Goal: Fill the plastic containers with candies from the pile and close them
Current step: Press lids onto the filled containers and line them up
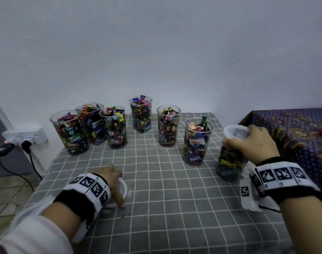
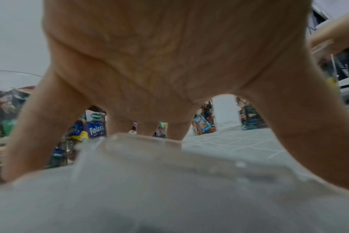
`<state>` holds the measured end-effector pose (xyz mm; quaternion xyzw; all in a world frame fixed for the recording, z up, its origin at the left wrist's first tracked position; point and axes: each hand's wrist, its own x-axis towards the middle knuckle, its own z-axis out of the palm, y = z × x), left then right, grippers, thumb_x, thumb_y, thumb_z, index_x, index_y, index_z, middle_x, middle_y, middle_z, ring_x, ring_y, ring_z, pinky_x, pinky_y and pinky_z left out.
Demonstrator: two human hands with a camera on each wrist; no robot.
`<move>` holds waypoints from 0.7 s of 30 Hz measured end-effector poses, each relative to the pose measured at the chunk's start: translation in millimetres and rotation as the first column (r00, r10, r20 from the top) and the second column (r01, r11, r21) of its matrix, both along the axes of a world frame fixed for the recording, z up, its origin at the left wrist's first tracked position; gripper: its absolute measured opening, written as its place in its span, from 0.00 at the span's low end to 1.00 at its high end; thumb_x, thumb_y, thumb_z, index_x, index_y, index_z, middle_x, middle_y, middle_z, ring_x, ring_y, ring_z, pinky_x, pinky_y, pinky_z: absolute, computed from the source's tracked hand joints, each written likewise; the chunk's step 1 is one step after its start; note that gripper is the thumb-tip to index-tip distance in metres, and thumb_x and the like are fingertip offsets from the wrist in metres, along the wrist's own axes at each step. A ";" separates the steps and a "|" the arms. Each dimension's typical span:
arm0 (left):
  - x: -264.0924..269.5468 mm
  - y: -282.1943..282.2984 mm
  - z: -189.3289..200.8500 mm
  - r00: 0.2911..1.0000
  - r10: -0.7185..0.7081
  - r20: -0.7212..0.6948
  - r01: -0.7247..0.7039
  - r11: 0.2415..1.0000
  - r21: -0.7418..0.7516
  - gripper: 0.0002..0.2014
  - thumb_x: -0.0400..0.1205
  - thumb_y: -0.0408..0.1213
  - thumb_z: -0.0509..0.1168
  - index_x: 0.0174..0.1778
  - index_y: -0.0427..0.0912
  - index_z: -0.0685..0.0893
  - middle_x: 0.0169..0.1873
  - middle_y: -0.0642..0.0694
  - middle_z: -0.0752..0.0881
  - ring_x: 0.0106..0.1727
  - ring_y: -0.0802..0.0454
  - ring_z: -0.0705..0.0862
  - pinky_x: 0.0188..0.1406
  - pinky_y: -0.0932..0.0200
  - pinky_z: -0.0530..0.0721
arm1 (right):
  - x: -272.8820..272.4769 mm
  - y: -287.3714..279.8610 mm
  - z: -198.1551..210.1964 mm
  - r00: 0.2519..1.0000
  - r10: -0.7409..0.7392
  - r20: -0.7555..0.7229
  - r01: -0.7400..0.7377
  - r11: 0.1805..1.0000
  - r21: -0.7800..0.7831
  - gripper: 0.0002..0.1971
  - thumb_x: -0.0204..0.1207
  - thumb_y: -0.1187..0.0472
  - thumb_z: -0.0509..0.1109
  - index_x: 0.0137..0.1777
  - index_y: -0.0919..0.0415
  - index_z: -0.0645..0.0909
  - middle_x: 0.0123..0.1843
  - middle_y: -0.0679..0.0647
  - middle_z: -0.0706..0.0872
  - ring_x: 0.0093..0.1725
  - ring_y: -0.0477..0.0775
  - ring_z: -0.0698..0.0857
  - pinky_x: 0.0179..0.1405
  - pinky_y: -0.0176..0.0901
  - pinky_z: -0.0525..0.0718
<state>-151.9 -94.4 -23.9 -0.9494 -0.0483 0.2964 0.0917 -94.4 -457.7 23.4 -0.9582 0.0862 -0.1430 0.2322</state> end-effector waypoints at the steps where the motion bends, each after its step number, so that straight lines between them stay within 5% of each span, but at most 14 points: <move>1: -1.4 -1.6 -0.9 1.000 -0.012 -0.009 0.013 1.000 0.013 0.57 0.65 0.63 0.74 0.83 0.52 0.47 0.83 0.44 0.45 0.83 0.41 0.51 0.77 0.44 0.60 | -1.5 0.1 -2.2 1.000 0.007 0.017 -0.007 1.000 0.023 0.44 0.61 0.36 0.76 0.68 0.69 0.72 0.66 0.66 0.74 0.64 0.64 0.74 0.61 0.53 0.74; 6: -5.2 -3.7 -0.7 0.998 -0.060 0.003 0.060 0.996 0.069 0.58 0.66 0.60 0.75 0.83 0.52 0.43 0.83 0.45 0.42 0.83 0.42 0.48 0.79 0.43 0.59 | -10.7 9.2 -9.0 0.981 -0.001 0.195 -0.003 1.000 0.016 0.52 0.62 0.41 0.78 0.78 0.72 0.60 0.80 0.68 0.59 0.79 0.66 0.58 0.78 0.57 0.58; 10: -4.9 -2.5 -2.7 0.993 -0.100 0.069 0.094 0.992 0.078 0.52 0.67 0.56 0.74 0.82 0.53 0.51 0.81 0.48 0.58 0.79 0.46 0.62 0.74 0.49 0.69 | -32.4 43.1 -11.7 0.845 0.154 0.513 -0.159 0.987 -0.035 0.38 0.70 0.55 0.76 0.75 0.74 0.66 0.73 0.70 0.71 0.74 0.67 0.69 0.74 0.56 0.65; 15: -5.4 -5.3 1.4 0.985 -0.078 0.152 0.076 0.997 0.021 0.50 0.70 0.56 0.72 0.82 0.53 0.50 0.80 0.50 0.61 0.77 0.47 0.67 0.71 0.52 0.72 | -44.8 88.7 -40.0 0.885 0.336 0.321 -0.409 0.892 0.192 0.42 0.72 0.56 0.74 0.81 0.63 0.56 0.79 0.58 0.65 0.78 0.55 0.64 0.79 0.51 0.61; 21: -11.8 -14.0 19.9 0.954 -0.020 0.299 0.076 0.981 -0.179 0.54 0.72 0.56 0.70 0.82 0.55 0.36 0.82 0.51 0.56 0.76 0.48 0.69 0.68 0.53 0.75 | 12.8 91.3 -76.4 0.979 0.197 0.057 -0.199 0.843 0.500 0.57 0.59 0.53 0.82 0.81 0.61 0.47 0.80 0.62 0.61 0.79 0.62 0.63 0.78 0.62 0.63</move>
